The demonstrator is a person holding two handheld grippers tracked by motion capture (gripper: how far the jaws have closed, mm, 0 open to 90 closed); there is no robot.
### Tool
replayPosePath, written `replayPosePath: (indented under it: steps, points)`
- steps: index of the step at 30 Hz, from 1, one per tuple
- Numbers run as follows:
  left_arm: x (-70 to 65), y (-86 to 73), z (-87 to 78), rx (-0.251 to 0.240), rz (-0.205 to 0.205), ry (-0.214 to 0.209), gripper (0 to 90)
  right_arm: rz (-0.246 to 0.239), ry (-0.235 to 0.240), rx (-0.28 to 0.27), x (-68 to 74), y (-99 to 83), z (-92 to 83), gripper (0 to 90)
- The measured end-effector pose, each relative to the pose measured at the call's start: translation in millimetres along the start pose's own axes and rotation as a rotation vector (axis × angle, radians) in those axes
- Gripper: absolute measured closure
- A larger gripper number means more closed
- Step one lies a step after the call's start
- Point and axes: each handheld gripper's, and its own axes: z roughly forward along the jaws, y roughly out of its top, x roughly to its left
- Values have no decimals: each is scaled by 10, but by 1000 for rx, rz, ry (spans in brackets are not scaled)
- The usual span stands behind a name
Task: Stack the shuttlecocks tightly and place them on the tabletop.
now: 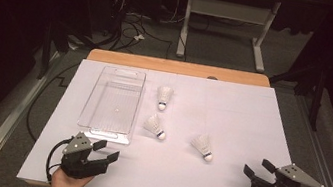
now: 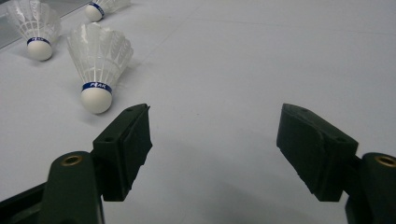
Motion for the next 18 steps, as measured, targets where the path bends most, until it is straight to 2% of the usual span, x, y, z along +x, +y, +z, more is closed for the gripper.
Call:
replayPosePath:
  steps: [3,8,13,18]
  points:
    - [-44,31,29,-7,21,-10,388,-3,1,2,0,0,3,264]
    - [-91,84,114,19,19,-26,398,-3,2,6,4,-2,4,265]
    - [-137,134,196,54,34,-46,401,-5,3,7,6,-1,4,265]
    - [-198,176,265,86,67,-38,390,-8,7,11,16,-2,5,266]
